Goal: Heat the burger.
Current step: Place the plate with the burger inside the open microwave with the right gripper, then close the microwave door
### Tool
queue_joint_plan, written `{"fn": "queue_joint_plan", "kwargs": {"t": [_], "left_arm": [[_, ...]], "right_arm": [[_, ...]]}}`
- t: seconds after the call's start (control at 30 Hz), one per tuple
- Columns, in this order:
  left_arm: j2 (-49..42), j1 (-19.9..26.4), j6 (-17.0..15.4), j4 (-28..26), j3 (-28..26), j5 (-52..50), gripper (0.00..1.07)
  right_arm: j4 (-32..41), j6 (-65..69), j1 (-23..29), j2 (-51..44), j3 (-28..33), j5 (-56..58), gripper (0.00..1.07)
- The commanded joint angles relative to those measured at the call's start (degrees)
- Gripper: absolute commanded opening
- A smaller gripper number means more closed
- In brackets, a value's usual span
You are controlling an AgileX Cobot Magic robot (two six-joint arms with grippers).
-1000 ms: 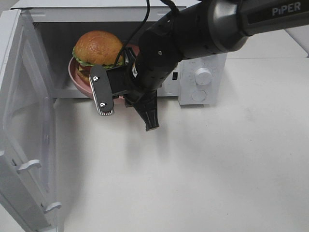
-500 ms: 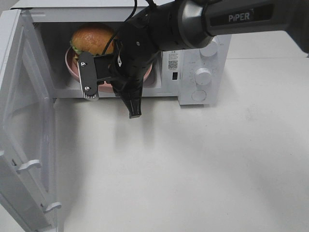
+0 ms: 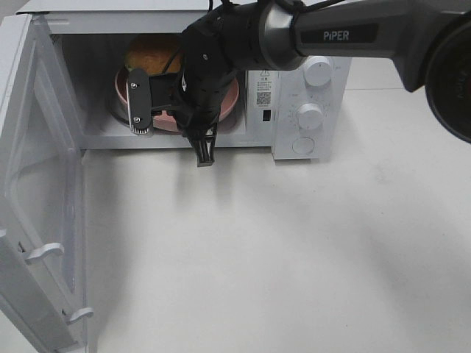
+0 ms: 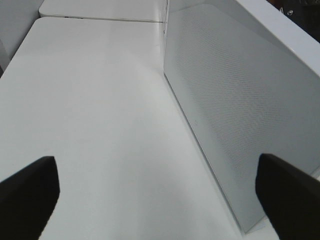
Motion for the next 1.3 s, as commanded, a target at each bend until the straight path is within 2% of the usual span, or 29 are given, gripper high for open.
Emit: {"fn": "queue_joint_plan", "kwargs": {"t": [0.03, 0.37, 0.47, 0.57, 0.6, 0.63, 0.67, 0.7, 0.77, 0.8, 0.83, 0.87, 0.9, 1.03, 1.1, 1.3], "left_arm": [[-0.8, -0.11, -0.17, 0.06, 0.11, -0.8, 1.0], [-0.8, -0.11, -0.17, 0.11, 0.11, -0.8, 1.0], [-0.8, -0.11, -0.17, 0.11, 0.11, -0.8, 1.0], [-0.8, -0.11, -0.17, 0.11, 0.11, -0.8, 1.0], [-0.8, -0.11, -0.17, 0.11, 0.11, -0.8, 1.0], [-0.8, -0.11, -0.17, 0.11, 0.11, -0.8, 1.0], [-0.8, -0.11, -0.17, 0.11, 0.11, -0.8, 1.0], [-0.8, -0.11, -0.17, 0.11, 0.11, -0.8, 1.0], [-0.8, -0.11, -0.17, 0.11, 0.11, -0.8, 1.0], [-0.8, -0.11, -0.17, 0.11, 0.11, -0.8, 1.0], [-0.8, -0.11, -0.17, 0.11, 0.11, -0.8, 1.0], [-0.8, -0.11, -0.17, 0.11, 0.11, -0.8, 1.0], [-0.8, -0.11, -0.17, 0.11, 0.11, -0.8, 1.0], [-0.8, -0.11, -0.17, 0.11, 0.11, -0.8, 1.0], [-0.8, -0.11, -0.17, 0.11, 0.11, -0.8, 1.0], [-0.8, -0.11, -0.17, 0.11, 0.11, -0.8, 1.0]], "right_arm": [[-0.8, 0.06, -0.46, 0.86, -3.78, -1.6, 0.0], [-0.4, -0.11, -0.46, 3.44, -6.88, -1.6, 0.0], [-0.4, -0.11, -0.4, 3.61, -6.88, -2.29, 0.04], [-0.4, 0.4, -0.29, 3.61, -6.88, -2.35, 0.13], [-0.4, 0.97, -0.29, 3.61, -6.88, -2.35, 0.21], [-0.4, 0.97, -0.29, 3.61, -6.88, -2.35, 0.21], [-0.34, 1.72, -0.29, 3.61, -6.88, -2.35, 0.31], [-0.34, 1.72, -0.29, 3.61, -6.88, -2.35, 0.31], [-0.17, 3.55, -0.29, 3.61, -6.88, -2.01, 0.44], [-0.17, 3.55, -0.29, 3.61, -6.88, -2.01, 0.44], [-0.17, 4.7, -0.29, 3.61, -6.88, -1.66, 0.51], [-0.17, 4.7, -0.29, 3.61, -6.88, -1.66, 0.51], [-0.17, 4.87, -0.29, 3.61, -6.88, -1.6, 0.56], [-0.17, 5.73, -0.29, 2.75, -5.84, -1.6, 0.63], [-0.11, 6.36, -0.29, 1.32, -3.5, -2.69, 0.68], [-0.11, 6.36, -0.29, -2.41, 3.09, -5.61, 0.7]]}}
